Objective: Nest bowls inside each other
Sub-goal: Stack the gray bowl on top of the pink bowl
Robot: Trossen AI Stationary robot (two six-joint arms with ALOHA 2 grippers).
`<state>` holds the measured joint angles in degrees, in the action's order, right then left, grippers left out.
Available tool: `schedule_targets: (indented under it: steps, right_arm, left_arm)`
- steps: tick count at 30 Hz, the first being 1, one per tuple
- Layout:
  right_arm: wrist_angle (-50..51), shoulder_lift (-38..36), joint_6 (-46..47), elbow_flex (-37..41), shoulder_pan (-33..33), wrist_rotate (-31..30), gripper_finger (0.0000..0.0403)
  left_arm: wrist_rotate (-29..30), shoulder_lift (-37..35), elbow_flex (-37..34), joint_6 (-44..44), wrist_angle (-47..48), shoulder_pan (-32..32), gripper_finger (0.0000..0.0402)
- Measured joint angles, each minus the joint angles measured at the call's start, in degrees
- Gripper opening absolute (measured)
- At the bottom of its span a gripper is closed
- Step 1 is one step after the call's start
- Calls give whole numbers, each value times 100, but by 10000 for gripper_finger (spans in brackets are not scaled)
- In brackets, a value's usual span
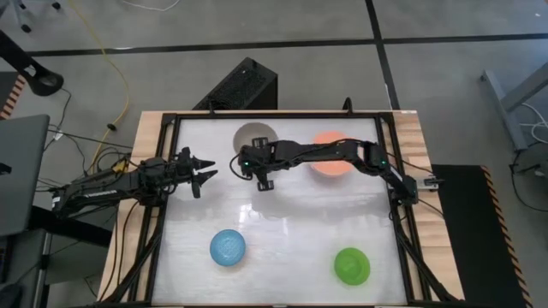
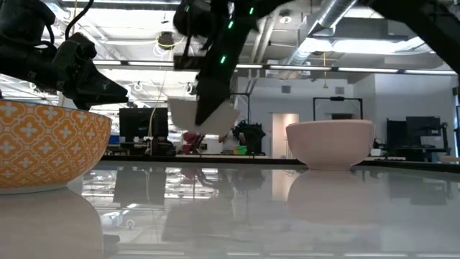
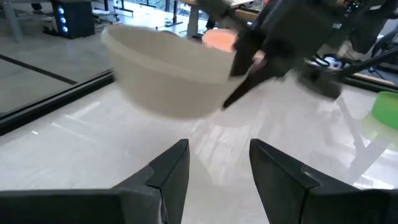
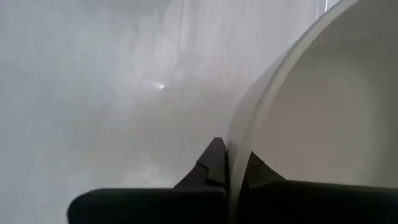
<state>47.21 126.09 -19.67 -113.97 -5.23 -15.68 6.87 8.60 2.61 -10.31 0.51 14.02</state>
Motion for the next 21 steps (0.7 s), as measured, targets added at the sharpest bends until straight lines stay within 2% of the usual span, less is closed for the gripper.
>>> schedule_targets:
  steps: [3,6,10,16,21]
  right_arm:
    - [420,-440,378,1,67,-123,8]
    - [1029,-894,701,-2,195,-621,8]
    - [1659,-1648,1322,469,346,-1168,7]
    - [1683,-3046,2816,2153,548,-1445,7]
    - [1523,-3759,3584,3673,638,-1423,7]
  left_arm:
    - [0,0,0,0,-2,0,158]
    - [0,1,0,-4,-2,0,158]
    - [-15,0,0,-7,0,0,158]
    - [-7,0,0,-4,-4,0,158]
    - [-2,0,0,-4,-4,0,158]
